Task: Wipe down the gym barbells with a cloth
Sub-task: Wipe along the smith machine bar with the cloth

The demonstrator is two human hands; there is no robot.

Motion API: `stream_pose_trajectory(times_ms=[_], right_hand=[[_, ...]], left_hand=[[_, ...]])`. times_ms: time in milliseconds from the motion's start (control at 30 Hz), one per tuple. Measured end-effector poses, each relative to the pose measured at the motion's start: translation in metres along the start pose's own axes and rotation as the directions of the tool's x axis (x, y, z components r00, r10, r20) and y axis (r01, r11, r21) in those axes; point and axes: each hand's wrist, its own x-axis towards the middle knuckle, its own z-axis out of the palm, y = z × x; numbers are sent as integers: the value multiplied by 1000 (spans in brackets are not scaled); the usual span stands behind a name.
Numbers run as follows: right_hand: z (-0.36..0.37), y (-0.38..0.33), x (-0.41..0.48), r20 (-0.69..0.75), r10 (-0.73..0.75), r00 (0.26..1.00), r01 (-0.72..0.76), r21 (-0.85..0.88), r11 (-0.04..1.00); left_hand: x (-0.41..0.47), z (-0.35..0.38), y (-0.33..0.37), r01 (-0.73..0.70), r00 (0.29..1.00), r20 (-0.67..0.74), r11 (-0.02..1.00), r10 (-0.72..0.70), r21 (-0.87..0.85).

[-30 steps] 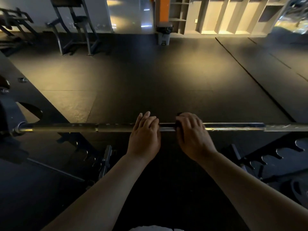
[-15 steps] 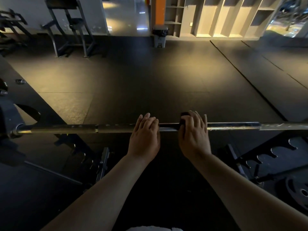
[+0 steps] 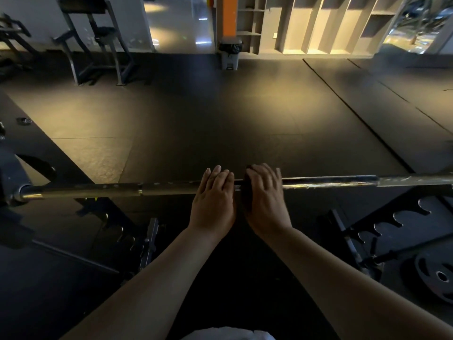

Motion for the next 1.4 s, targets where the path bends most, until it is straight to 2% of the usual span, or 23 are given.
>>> stream_pose_trajectory(times_ms=[67, 100, 133, 167, 233, 267, 300, 333, 400, 467, 533, 633, 767, 800, 900, 1000, 1067, 1133, 1200, 1333, 1400], right_hand=[[-6, 5, 0, 82, -133, 988, 133, 5, 991], [-10, 12, 2, 99, -146, 984, 147, -4, 989], [-16, 17, 3, 97, -105, 990, 104, 11, 995], [-25, 20, 6, 64, 1, 998, -4, 56, 998], [-42, 27, 14, -43, 200, 979, -195, 103, 975], [-48, 29, 16, -125, 242, 962, -230, 105, 967], [-49, 29, 18, -187, 214, 959, -202, 79, 976], [-48, 26, 17, -188, 146, 971, -142, 39, 989], [-35, 13, 9, -13, 5, 1000, -5, 2, 1000], [-17, 4, -2, 149, -39, 988, 35, 30, 999], [-15, 6, 0, 133, -19, 991, 8, 79, 997], [-17, 21, 10, 76, -85, 993, 94, -109, 990], [-7, 7, 9, 6, 41, 999, -40, -130, 991], [1, -1, 5, 20, 18, 1000, -15, -134, 991], [16, -14, -1, 126, -158, 979, 178, -176, 968], [3, 6, 8, 178, -211, 961, 244, -189, 951], [-6, 24, 6, 64, -137, 988, 147, -193, 970], [-7, 24, 1, -59, 31, 998, -40, -149, 988], [5, 8, 0, -62, 100, 993, -107, -123, 987], [11, 9, 2, 77, -189, 979, 199, -168, 965], [-2, 30, 5, 80, -230, 970, 242, -230, 943]], left_hand=[[-1, -1, -2, -3, 1000, 4, 1000, 3, 8], [-1, -1, -3, -5, 1000, 6, 1000, 5, 14], [-1, -2, -4, -9, 1000, 8, 1000, 9, 21], [0, -2, -4, -13, 1000, 5, 1000, 12, 28], [1, -3, -4, -15, 1000, -8, 999, 15, 43], [2, -3, -3, -13, 1000, -12, 999, 13, 45], [2, -2, -2, -8, 1000, -16, 999, 9, 43], [2, -2, -2, -3, 1000, -18, 999, 4, 39], [1, -3, -1, -4, 1000, 1, 1000, 4, 20], [1, -3, -2, -11, 1000, 16, 1000, 11, 3], [1, -4, -6, -24, 1000, 14, 1000, 24, 8], [1, -3, -10, -48, 999, -2, 999, 48, 9], [-1, -4, -16, -37, 999, -32, 999, 37, 3], [-2, -4, -18, -31, 999, -37, 999, 30, -10], [-3, -1, -22, -30, 998, -47, 999, 28, -32], [-2, -2, -17, -23, 999, -47, 999, 22, -33], [-3, -2, -14, -24, 999, -39, 1000, 23, -16], [-3, -3, -13, -19, 999, -28, 1000, 19, -2], [-1, -2, -11, -26, 999, -25, 1000, 26, 0], [2, -1, -7, -33, 999, -4, 999, 32, -29], [1, -1, -7, -40, 999, 7, 999, 40, -8]])
